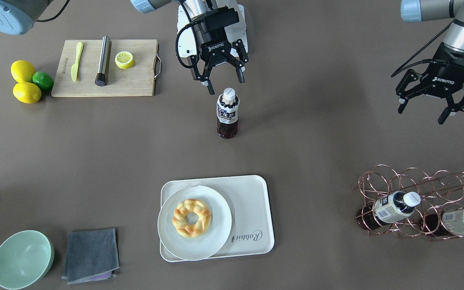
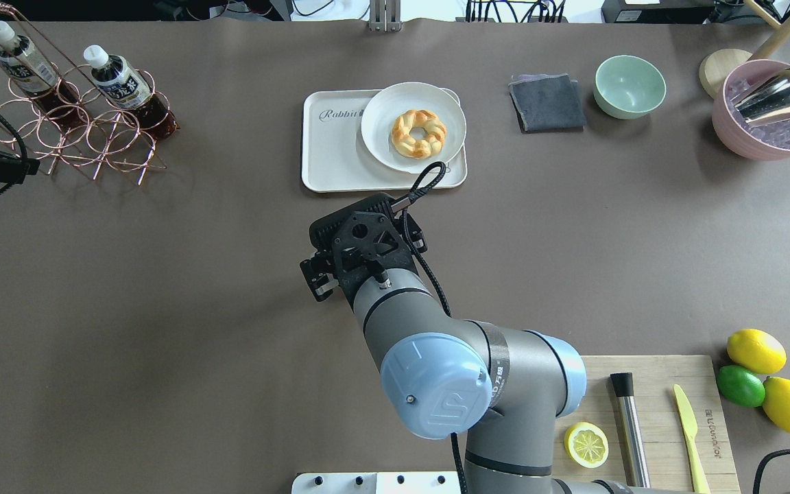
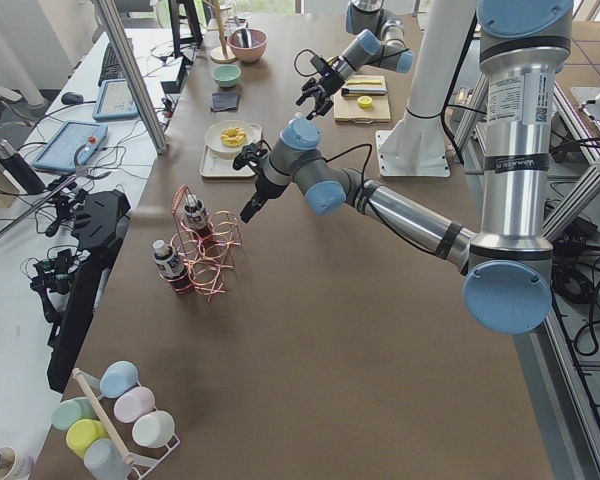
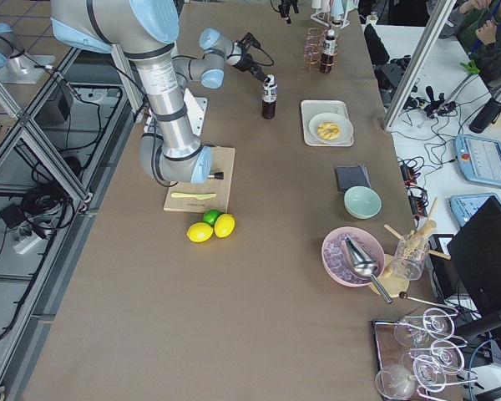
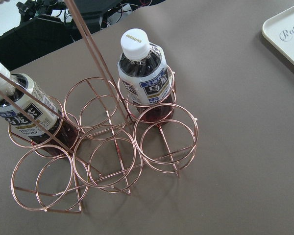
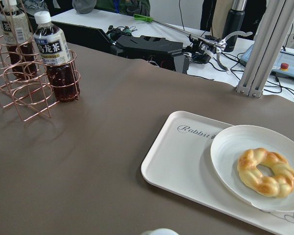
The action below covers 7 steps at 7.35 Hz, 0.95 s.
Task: Place tea on tray
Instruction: 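Grasp the tea bottle with the right gripper while the left gripper releases it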
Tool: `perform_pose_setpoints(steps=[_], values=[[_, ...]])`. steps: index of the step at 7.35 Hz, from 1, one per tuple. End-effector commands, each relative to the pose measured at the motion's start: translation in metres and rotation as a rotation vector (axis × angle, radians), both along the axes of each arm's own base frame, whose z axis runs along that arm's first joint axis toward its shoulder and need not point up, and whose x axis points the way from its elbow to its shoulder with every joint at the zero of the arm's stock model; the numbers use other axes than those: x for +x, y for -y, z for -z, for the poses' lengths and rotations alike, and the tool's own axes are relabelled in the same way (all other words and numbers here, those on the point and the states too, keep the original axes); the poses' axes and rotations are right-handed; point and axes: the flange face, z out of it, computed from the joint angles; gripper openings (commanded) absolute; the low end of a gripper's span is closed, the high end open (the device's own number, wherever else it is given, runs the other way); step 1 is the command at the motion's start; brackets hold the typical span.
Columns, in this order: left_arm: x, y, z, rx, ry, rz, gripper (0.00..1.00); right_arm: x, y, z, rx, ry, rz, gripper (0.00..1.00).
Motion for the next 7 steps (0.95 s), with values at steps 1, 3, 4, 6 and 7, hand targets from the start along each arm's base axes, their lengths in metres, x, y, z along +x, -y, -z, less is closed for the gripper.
perform_pose_setpoints(steps=[1,3,4,6,7], values=[[0.0001,0.0004,0.0006,0.002,0.000,0.001,0.98,-0.0072,0.0134,0.0017,-0.004,-0.014,-0.016,0.84],[0.0002,0.0003,0.0007,0.001,-0.001,0.000,0.98,-0.0081,0.0164,-0.0012,-0.006,-0.020,-0.020,0.82],[0.0002,0.0003,0.0007,0.001,-0.001,0.000,0.98,-0.0078,0.0172,-0.0022,-0.007,-0.021,-0.020,0.72],[-0.0004,0.0009,0.0014,0.002,-0.002,0.002,0.98,-0.0085,0.0151,-0.0034,-0.022,-0.006,-0.019,0.64],[-0.0004,0.0009,0.0014,0.002,-0.002,0.002,0.98,-0.0105,0.0118,-0.0043,-0.027,-0.002,-0.015,0.64]])
